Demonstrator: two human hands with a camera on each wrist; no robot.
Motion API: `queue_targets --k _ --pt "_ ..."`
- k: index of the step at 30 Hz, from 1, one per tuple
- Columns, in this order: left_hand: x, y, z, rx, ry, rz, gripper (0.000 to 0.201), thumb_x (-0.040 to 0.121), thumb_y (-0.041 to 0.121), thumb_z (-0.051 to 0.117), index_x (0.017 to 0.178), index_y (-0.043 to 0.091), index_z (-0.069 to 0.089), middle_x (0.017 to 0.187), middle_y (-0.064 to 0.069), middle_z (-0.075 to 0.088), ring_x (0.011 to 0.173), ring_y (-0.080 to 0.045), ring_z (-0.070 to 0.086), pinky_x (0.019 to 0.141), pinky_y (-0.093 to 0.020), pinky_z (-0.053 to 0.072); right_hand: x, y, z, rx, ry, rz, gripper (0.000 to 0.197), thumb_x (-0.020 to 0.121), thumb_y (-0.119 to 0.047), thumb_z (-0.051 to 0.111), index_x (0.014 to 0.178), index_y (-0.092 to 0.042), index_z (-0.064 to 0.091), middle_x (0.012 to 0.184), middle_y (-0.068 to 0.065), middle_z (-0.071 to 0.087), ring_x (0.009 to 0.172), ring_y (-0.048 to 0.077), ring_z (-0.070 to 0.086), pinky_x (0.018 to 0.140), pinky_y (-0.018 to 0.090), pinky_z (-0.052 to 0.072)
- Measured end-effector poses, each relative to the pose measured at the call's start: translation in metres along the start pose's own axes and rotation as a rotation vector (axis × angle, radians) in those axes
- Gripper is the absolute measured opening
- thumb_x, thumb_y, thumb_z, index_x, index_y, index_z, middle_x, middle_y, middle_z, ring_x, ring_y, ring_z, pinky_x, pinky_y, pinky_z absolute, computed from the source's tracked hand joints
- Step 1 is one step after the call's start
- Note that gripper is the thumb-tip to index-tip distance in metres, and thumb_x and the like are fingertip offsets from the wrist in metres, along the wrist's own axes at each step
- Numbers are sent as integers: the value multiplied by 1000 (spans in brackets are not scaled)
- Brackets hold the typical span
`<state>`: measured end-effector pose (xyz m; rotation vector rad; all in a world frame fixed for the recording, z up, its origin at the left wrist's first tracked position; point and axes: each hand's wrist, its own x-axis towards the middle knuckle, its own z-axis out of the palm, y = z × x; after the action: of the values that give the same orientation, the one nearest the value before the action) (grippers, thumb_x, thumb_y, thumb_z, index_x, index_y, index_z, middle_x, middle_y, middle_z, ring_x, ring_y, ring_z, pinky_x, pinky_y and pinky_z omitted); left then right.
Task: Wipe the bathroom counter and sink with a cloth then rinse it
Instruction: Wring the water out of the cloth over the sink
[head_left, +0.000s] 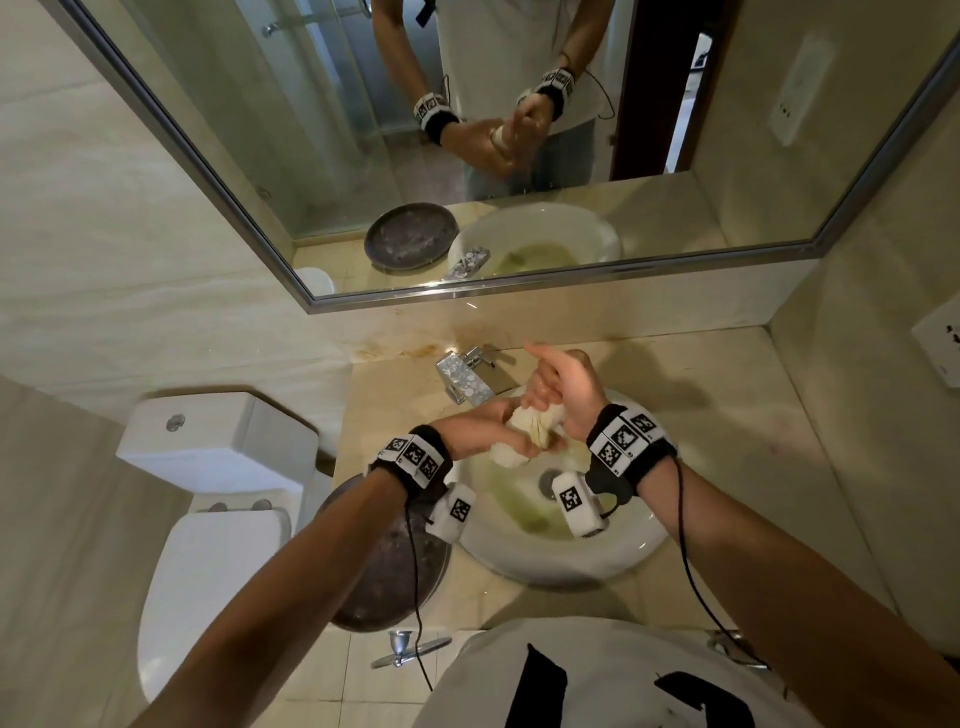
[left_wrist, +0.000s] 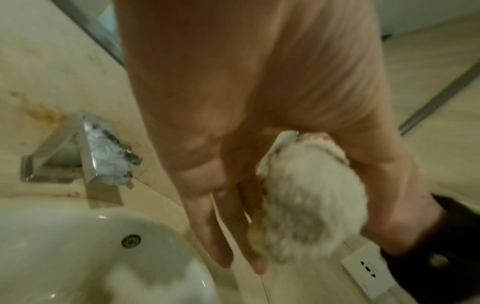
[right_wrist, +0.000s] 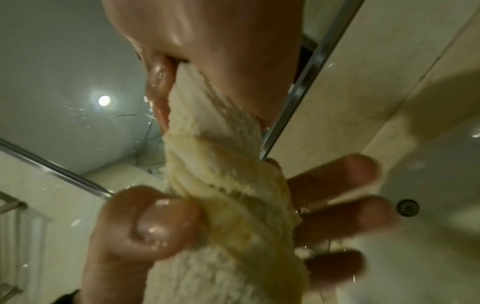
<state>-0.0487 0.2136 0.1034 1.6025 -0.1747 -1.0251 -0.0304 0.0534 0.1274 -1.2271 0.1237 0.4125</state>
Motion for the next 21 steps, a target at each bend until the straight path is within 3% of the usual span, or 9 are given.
queue_targets --k 1,3,5,8,10,13,17,21 --pt "2 -4 4 -74 -21 22 44 82 -3 70 122 6 55 118 -16 67 112 -32 63 99 -41 48 0 -4 1 13 -21 -2 59 94 -27 63 40 -19 40 42 6 27 45 22 29 68 42 42" --pt "4 -9 8 -158 5 20 43 76 4 75 115 1 57 103 -19 68 96 -34 64 96 -51 49 -1 -10 1 32 -31 0 59 96 -21 60 39 -21 43 42 4 25 45 22 26 66 40 41" --pt "11 -15 9 -64 107 -26 41 71 13 79 106 5 59 91 -12 67 80 -26 64 82 -43 53 -5 -9 -1 43 9 13 60 95 -20 61 42 -17 33 42 5 24 43 22 25 62 37 42" --pt "19 -20 16 250 235 -69 44 67 28 80 105 14 62 86 1 69 72 -14 65 78 -36 57 -8 3 -1 21 192 20 58 91 -15 62 41 -15 33 41 6 26 38 22 29 59 38 43" --pt "22 -21 24 365 260 -35 38 68 27 77 102 17 62 87 1 69 72 -13 66 71 -34 57 -8 14 -3 29 342 54 58 87 -16 63 36 -15 36 37 7 30 36 23 34 59 40 45" --pt "26 -27 35 498 330 -21 42 66 27 79 103 22 61 94 3 69 83 -14 67 78 -36 57 -8 27 -5 69 519 147 55 83 -15 62 33 -15 39 35 7 33 34 23 37 56 37 45" --pt "36 -36 50 683 401 -66 53 66 36 79 113 27 56 97 5 70 85 -15 66 77 -39 56 -10 37 -13 221 739 296 27 86 -11 59 61 -6 47 41 5 37 33 20 34 44 29 37" --pt "42 -43 63 890 455 -79 48 76 40 72 116 24 50 94 -5 68 80 -25 63 68 -37 51 -13 48 -24 224 854 432 18 85 -17 53 71 -5 53 50 6 46 36 21 40 42 26 39"
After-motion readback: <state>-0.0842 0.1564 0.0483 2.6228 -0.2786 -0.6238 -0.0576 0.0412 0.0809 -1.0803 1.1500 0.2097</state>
